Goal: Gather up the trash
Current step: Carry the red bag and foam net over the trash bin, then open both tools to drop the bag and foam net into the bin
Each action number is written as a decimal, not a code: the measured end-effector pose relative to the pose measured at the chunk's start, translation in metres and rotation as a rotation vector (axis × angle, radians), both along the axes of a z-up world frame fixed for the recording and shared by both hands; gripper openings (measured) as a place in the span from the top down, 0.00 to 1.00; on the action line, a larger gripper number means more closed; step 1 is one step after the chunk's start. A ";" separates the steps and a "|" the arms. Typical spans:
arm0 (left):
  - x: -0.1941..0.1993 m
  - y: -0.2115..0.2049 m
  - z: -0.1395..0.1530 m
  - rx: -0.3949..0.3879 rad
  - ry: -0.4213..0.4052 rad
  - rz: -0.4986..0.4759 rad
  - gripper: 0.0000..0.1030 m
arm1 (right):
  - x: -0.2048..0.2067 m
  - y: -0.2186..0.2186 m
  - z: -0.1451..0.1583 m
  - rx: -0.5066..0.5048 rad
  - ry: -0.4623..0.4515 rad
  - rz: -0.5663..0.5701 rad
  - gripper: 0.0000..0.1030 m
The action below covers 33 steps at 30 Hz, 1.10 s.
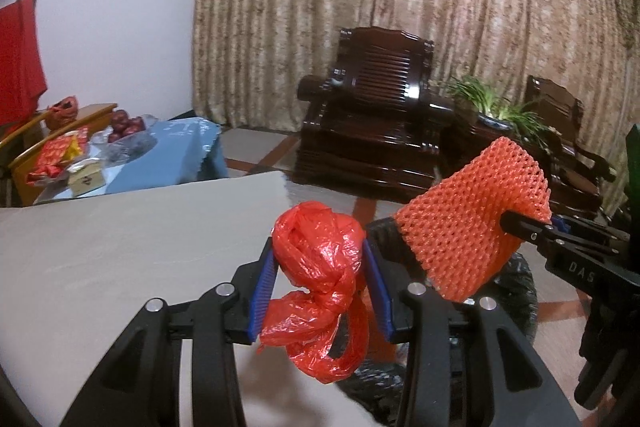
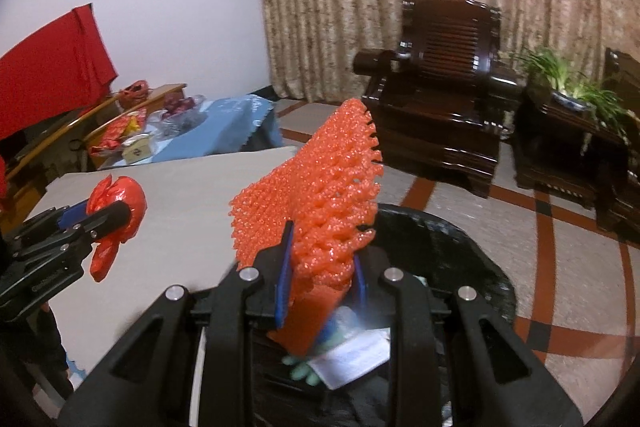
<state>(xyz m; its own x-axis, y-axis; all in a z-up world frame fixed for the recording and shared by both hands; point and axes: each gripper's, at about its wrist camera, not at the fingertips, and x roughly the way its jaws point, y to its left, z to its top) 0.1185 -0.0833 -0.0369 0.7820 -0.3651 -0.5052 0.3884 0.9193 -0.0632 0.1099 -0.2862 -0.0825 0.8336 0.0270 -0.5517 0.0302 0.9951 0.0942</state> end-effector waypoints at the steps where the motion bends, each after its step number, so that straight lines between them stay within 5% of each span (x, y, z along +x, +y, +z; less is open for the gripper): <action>1: 0.001 -0.007 -0.003 0.003 0.005 -0.014 0.59 | -0.002 -0.005 -0.003 -0.003 0.005 -0.013 0.77; 13: 0.018 -0.076 -0.038 0.025 0.046 -0.136 0.59 | -0.006 -0.060 -0.043 -0.029 0.092 -0.137 0.77; 26: 0.037 -0.121 -0.072 0.029 0.106 -0.219 0.58 | 0.016 -0.081 -0.087 -0.030 0.174 -0.153 0.74; 33: 0.040 -0.116 -0.077 0.008 0.136 -0.254 0.30 | 0.021 -0.082 -0.097 -0.062 0.193 -0.180 0.30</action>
<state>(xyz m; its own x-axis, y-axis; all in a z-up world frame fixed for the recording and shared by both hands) 0.1584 -0.1989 -0.1141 0.5903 -0.5365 -0.6030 0.5951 0.7941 -0.1239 0.1313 -0.3682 -0.1795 0.7013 -0.1509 -0.6967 0.2185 0.9758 0.0086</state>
